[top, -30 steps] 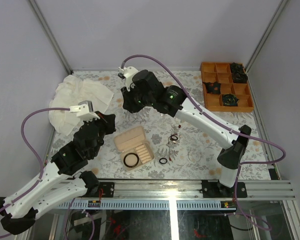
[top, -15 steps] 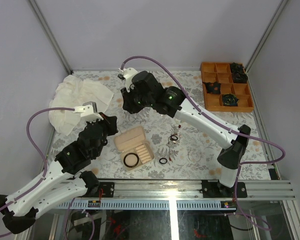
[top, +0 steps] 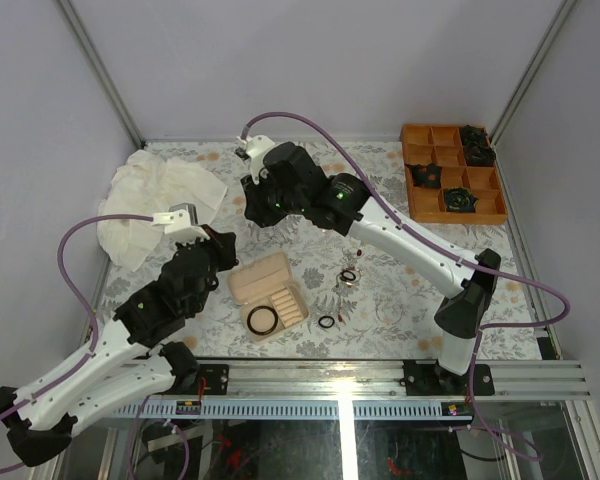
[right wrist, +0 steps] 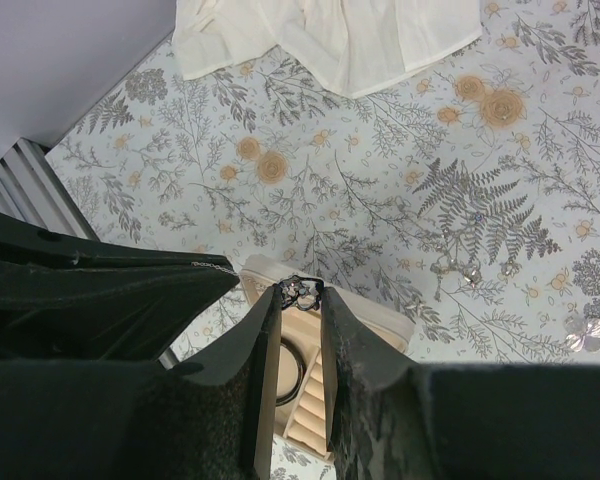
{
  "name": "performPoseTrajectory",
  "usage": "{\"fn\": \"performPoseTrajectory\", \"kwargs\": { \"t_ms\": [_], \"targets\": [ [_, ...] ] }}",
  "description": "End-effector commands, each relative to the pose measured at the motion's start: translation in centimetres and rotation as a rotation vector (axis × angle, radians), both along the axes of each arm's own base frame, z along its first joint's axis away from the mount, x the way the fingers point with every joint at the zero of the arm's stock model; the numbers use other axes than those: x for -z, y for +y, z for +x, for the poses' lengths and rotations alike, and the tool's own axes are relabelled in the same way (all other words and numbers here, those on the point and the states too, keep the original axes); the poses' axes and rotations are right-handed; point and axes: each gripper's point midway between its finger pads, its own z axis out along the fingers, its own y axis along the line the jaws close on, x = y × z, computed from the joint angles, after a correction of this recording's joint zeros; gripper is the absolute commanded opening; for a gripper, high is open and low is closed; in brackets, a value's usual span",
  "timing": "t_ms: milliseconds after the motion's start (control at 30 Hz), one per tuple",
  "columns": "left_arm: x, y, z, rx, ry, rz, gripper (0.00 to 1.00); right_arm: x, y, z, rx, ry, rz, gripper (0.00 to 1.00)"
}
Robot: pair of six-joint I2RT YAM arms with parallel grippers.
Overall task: Organize the mixed jewelry
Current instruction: Place the jewelry in the jewelry box.
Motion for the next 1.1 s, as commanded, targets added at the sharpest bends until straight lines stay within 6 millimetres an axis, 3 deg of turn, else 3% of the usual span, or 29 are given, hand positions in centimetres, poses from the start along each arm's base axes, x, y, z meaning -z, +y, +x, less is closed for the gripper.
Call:
{"fn": "performPoseTrajectory", "kwargs": {
  "t_ms": [0,1067],
  "targets": [
    [-0.7,0.3,0.6,-0.037,-0.037,-0.017,0.02,-1.2,0.5,0.5,-0.002,-0.031,0.046,0.17],
    [-0.6,0.7,1.4,-0.065,-0.045,0.012,0.02,-0.6,0.8,1.8,-0.006,-0.024,0.044,0.17]
  ]
}}
